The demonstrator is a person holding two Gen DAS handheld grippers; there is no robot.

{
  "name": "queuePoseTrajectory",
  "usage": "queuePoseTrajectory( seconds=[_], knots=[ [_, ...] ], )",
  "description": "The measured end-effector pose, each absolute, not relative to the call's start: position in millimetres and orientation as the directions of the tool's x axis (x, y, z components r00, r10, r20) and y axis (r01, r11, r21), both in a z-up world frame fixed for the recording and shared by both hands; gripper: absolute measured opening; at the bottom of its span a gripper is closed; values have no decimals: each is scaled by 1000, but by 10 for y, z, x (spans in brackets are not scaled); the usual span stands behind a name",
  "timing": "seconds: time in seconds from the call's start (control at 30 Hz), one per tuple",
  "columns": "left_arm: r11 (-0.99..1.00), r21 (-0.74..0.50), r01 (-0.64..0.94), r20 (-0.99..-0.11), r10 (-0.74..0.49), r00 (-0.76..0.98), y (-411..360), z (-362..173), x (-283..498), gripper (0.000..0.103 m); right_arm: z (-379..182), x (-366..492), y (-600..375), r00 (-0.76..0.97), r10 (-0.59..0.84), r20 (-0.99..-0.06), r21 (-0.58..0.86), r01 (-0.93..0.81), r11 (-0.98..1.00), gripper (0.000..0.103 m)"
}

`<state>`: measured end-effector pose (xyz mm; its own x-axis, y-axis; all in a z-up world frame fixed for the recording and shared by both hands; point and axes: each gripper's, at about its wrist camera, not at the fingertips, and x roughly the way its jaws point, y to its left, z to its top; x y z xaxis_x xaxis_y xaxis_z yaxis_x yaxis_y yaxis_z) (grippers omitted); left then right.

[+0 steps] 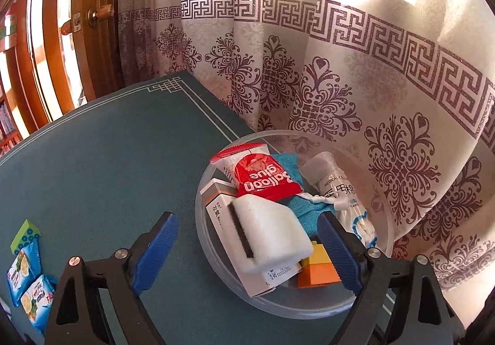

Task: Organize objects
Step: 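Lower the white sponge into the clear bowl with the left tool and release, then withdraw both tools from the bowl toward the biscuit packs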

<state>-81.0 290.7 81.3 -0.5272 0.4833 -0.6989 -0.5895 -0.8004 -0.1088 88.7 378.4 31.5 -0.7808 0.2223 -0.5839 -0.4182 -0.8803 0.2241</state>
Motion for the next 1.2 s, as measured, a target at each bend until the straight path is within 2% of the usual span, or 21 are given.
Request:
queuePoseTrajectory(
  seconds=[0.3,0.63,1.2],
  knots=[
    [-833,-162,-529,-682,482,-550,2606,862,-824,94,318,869,3784,-780,228,-583,218,-421,-881,69],
    [-857,-90,-507,-677,426,-600,2591,799,-782,96,319,903,3780,-785,227,-577,214,-413,-885,69],
    [-848,-74,-524,-693,422,-585,2731,731,-794,98,325,938,3762,-786,238,-571,202,-415,-887,70]
  ],
)
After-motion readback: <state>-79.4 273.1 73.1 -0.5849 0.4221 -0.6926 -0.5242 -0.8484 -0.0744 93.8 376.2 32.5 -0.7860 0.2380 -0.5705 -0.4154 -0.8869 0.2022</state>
